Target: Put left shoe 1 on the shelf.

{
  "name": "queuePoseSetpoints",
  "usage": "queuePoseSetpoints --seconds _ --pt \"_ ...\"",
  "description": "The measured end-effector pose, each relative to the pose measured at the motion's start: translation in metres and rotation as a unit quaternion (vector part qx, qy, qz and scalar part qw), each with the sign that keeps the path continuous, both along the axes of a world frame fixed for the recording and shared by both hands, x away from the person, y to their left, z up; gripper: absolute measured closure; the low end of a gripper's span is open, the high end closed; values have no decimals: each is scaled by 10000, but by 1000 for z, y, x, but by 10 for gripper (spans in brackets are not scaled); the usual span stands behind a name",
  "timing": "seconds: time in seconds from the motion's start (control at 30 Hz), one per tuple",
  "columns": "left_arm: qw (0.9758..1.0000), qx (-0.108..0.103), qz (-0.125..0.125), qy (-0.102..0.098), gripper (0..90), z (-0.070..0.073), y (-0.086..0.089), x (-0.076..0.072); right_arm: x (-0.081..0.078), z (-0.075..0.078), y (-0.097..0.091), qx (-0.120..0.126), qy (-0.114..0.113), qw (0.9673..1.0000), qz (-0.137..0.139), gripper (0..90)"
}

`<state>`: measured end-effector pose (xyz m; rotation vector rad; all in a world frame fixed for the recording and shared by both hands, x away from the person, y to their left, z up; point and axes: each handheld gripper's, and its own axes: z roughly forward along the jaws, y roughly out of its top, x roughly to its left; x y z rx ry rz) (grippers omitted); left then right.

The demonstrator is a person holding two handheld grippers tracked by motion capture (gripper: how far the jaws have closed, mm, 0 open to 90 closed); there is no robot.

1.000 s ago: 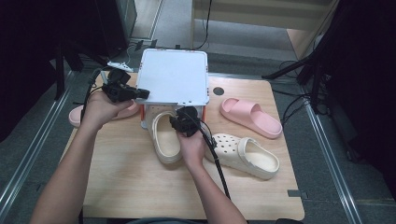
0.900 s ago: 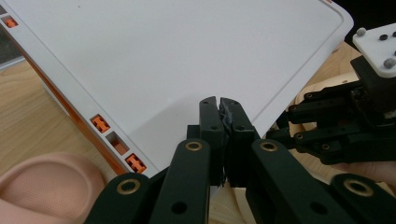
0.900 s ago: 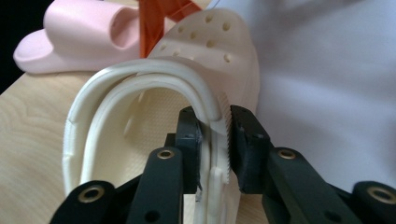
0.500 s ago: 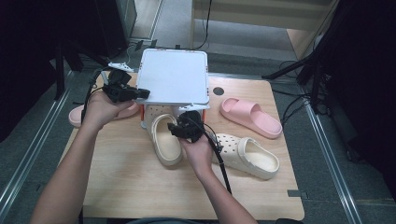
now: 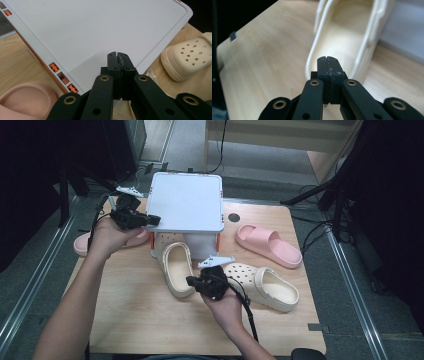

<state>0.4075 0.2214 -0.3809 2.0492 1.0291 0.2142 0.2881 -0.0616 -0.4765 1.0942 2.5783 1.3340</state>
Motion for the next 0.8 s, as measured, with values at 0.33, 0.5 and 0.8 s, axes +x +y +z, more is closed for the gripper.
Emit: queuePoseSetpoints --seconds 0.33,0.5,0.8 --pt "9998 -81 39 -159 891 -4 2 -5 -20 -28 8 -492 57 9976 483 900" --pt "9997 -60 53 -220 890 -4 1 -7 -15 -37 16 -646 -6 9966 512 900" --pt "9996 45 28 -284 886 -3 0 -9 -10 -29 37 -867 -353 9933 683 900"
